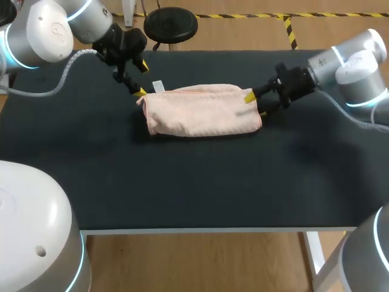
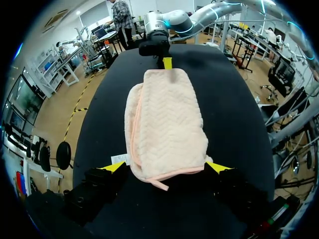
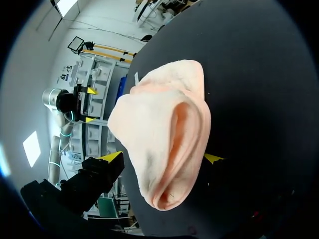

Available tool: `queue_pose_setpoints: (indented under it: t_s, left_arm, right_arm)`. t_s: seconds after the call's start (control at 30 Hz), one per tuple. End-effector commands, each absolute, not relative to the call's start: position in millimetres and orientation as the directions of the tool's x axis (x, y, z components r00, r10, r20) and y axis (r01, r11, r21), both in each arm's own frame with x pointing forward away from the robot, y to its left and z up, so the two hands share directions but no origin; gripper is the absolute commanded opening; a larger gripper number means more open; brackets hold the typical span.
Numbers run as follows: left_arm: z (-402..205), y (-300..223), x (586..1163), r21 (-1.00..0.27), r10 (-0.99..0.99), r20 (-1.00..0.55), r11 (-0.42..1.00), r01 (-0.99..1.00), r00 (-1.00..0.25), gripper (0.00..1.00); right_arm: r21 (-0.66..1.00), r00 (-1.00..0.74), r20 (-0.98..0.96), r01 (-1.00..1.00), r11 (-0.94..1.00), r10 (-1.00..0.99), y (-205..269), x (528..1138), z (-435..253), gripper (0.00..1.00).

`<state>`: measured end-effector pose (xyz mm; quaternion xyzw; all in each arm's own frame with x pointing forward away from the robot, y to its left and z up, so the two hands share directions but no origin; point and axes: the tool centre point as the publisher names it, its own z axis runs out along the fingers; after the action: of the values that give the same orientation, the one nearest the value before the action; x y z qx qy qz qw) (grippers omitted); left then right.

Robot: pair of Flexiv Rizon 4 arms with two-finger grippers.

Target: Fold the towel

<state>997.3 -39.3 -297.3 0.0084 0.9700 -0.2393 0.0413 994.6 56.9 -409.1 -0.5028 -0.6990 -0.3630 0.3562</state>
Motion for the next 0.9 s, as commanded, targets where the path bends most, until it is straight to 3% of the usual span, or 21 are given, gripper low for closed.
queue_pose_setpoints:
  t_s: [0.03,0.4,0.43,0.47,0.5,0.53,0.9]
  left_arm:
    - [-298.3,-38.8,997.3,-0.466,-0.002,-0.086,0.884,0.038,-0.996,1.0]
    - [-298.3,-38.8,997.3,-0.466,-0.002,-0.086,0.884,0.038,-0.996,1.0]
    - [-298.3,-38.8,997.3,-0.466,-0.002,-0.086,0.884,0.038,-0.996,1.0]
    - [-298.3,-38.8,997.3,-0.466,-0.002,-0.086,0.884,0.038,-0.996,1.0]
    - [-298.3,-38.8,997.3,-0.466,-0.002,-0.086,0.884,0.038,-0.996,1.0]
    - [-298.3,-38.8,997.3,-0.466,-0.002,-0.086,0.884,0.038,-0.996,1.0]
    - [-298.3,-38.8,997.3,-0.466,-0.002,-0.086,0.884,0.038,-0.996,1.0]
  right_arm:
    - [0.145,-0.241,0.871,0.959,0.245,0.429,66.3,999.1,-422.3,1.0]
    - [0.141,-0.236,0.876,0.959,0.245,0.421,70.0,995.5,-421.7,1.0]
    - [0.14,-0.235,0.876,0.959,0.246,0.421,70.2,994.7,-421.5,0.8]
    - [0.138,-0.234,0.877,0.959,0.247,0.42,70.4,994.2,-421.2,0.44]
    - [0.137,-0.233,0.878,0.959,0.247,0.419,70.6,993.7,-420.7,0.26]
    - [0.135,-0.231,0.879,0.96,0.246,0.417,71.0,993.3,-419.8,0.0]
    - [0.113,-0.192,0.85,0.976,0.186,0.49,74.0,996.1,-407.1,0.0]
